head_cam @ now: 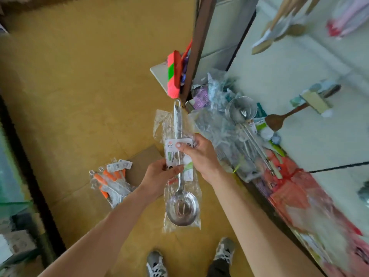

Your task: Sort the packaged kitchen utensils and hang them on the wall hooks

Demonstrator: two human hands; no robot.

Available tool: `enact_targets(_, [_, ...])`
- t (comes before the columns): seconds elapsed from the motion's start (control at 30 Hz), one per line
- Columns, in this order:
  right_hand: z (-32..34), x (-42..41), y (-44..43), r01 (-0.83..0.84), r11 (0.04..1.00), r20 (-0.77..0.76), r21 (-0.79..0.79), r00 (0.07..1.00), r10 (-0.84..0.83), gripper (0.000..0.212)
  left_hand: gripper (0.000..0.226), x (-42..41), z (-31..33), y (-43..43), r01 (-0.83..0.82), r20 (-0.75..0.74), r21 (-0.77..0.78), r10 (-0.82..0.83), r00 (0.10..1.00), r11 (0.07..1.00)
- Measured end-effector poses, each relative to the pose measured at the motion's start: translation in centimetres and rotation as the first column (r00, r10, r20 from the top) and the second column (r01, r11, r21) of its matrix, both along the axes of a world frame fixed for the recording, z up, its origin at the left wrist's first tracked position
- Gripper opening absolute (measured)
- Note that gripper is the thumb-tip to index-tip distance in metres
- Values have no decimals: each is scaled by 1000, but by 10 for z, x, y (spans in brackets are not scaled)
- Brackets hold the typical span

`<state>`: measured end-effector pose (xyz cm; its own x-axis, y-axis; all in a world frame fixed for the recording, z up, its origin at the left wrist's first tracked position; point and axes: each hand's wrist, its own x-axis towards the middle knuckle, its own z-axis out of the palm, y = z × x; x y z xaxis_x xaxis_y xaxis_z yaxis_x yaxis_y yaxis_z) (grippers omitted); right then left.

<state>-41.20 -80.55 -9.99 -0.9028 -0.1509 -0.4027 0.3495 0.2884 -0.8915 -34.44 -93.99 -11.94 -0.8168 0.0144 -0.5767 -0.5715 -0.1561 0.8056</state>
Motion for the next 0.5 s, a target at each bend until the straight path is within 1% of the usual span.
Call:
enact_targets(0.07, [22,10,28,43,999,-22,-10,999,-43,25,13,1,19,21,66,-34,2,-66,997,998])
enact_targets(0.17, [56,24,76,97,995,-52,-28,994,-99,23,10,1,45,59,152,-68,35,-150,986,988])
enact_targets(0.27, [85,39,126,185,982,-108,-37,976,-188,34,10,3,67,107,219,-82,54,-214,973,974])
enact_targets(0.33, [95,52,164,244,969,-135,-45,959,-248,35,12,8,81,146,256,-94,13,-254,963,967])
enact_targets(0.4, [106,68,205,283,957,-142,-58,947,-288,31,11,16,94,188,309,-113,-33,-311,944,950])
enact_targets(0.5, [111,94,273,354,931,-148,-86,920,-363,27,7,32,108,256,395,-142,-55,-399,906,917])
